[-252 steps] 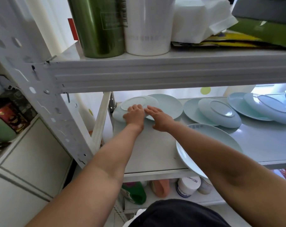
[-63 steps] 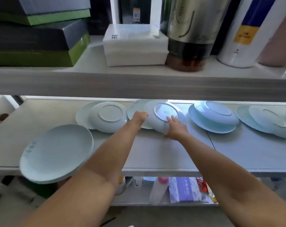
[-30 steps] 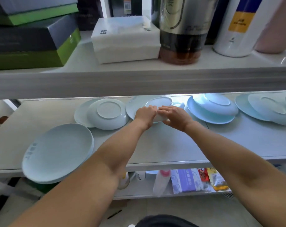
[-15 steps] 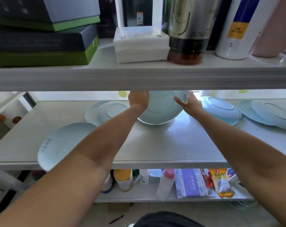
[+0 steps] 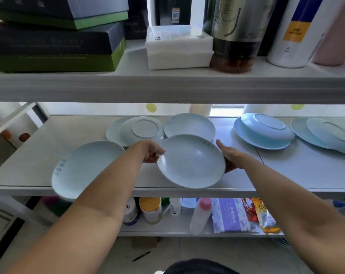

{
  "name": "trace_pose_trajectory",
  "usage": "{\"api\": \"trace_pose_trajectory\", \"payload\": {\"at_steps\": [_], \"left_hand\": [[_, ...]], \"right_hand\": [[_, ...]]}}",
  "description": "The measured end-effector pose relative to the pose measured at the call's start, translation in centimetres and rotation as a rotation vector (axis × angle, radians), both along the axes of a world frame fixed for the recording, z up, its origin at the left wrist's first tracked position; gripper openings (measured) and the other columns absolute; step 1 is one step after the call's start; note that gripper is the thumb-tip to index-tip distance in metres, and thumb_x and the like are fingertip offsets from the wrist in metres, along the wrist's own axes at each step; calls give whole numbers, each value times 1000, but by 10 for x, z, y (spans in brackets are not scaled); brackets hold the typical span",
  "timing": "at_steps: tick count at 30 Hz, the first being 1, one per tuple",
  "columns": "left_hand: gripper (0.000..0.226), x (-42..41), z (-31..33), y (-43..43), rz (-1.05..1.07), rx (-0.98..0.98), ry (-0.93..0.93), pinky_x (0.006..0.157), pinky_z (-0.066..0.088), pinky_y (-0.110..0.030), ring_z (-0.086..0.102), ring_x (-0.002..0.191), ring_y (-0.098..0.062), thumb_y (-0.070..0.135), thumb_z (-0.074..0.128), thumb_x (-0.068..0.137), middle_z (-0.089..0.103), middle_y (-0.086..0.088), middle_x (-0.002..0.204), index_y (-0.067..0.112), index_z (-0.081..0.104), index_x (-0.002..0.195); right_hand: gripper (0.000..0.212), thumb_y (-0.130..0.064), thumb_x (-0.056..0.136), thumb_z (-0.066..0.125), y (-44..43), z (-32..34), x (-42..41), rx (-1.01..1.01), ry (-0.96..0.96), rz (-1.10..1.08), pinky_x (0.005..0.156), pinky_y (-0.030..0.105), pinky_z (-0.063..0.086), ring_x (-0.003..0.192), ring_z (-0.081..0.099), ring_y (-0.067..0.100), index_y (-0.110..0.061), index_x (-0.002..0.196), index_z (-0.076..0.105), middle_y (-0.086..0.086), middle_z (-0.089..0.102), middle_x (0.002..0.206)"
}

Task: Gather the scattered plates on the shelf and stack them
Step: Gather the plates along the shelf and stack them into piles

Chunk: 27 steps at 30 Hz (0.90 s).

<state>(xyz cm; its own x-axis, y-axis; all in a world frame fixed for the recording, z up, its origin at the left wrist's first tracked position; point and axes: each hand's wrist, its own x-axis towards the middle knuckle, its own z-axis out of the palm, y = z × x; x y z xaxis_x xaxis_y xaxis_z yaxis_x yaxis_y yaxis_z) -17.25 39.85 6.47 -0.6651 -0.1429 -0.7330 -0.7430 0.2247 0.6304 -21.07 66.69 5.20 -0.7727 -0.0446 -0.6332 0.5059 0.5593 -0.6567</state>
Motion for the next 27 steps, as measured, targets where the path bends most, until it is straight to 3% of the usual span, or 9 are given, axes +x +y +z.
{"api": "trace_pose_trajectory", "payload": {"at_steps": [3,9,13,15,17,21,23,25,27], "left_hand": [[17,13,-10,-6,-40,60,-105,41,52,-16,60,57,-9,14,55,97,67,-1,58,5,57,82],[20,27,-11,-6,-100,14,-202,38,54,-20,56,28,-8,17,56,96,59,-3,41,2,55,82],[39,18,-24,-2,-117,-124,-193,39,54,-21,55,47,-9,39,54,95,57,-1,85,5,58,113],[50,12,-23,3,-183,-244,-161,41,49,-21,50,56,-12,51,48,94,54,-3,86,8,55,120],[51,9,-16,10,-277,-397,-89,52,44,-26,50,59,-19,52,41,96,56,-8,80,8,53,120],[56,-4,-7,22,-385,-696,121,99,48,-37,58,118,-32,44,38,99,54,-18,135,1,46,135],[50,-16,-6,27,-289,-662,239,102,47,-42,55,123,-34,37,40,99,53,-16,137,1,48,133],[44,-31,-5,36,-102,-449,313,98,49,-42,56,120,-36,27,43,98,53,-20,137,-1,50,131],[43,-41,-2,45,110,-132,336,94,49,-38,55,116,-30,18,45,96,49,-25,138,-1,47,135]], "right_hand": [[79,-70,90,22,0,-12,5,37,-65,61,52,31,56,69,66,28,-3,116,56,15,65,81],[79,-72,88,23,-4,-26,8,165,-83,180,82,40,56,103,66,34,-10,125,55,18,64,118],[73,-66,92,26,-10,-26,8,218,-5,201,59,30,52,78,62,28,-6,122,55,13,60,101],[70,-65,93,27,-12,-26,3,281,60,230,50,26,48,62,58,24,-4,112,55,12,57,91],[67,-65,92,26,-13,-24,-2,343,116,253,51,26,46,59,55,24,-4,102,53,15,57,88],[69,-65,93,22,-15,-23,-17,449,220,263,72,35,53,65,58,26,-4,82,53,13,60,79],[60,-62,94,21,-18,-22,-27,445,288,227,84,38,50,79,54,27,-11,77,48,11,56,88],[52,-54,98,22,-24,-18,-34,336,324,159,82,34,41,88,46,24,-11,81,46,10,49,98],[53,-46,101,22,-30,-12,-39,172,315,87,84,33,37,94,42,24,-3,113,51,10,45,105]]}}
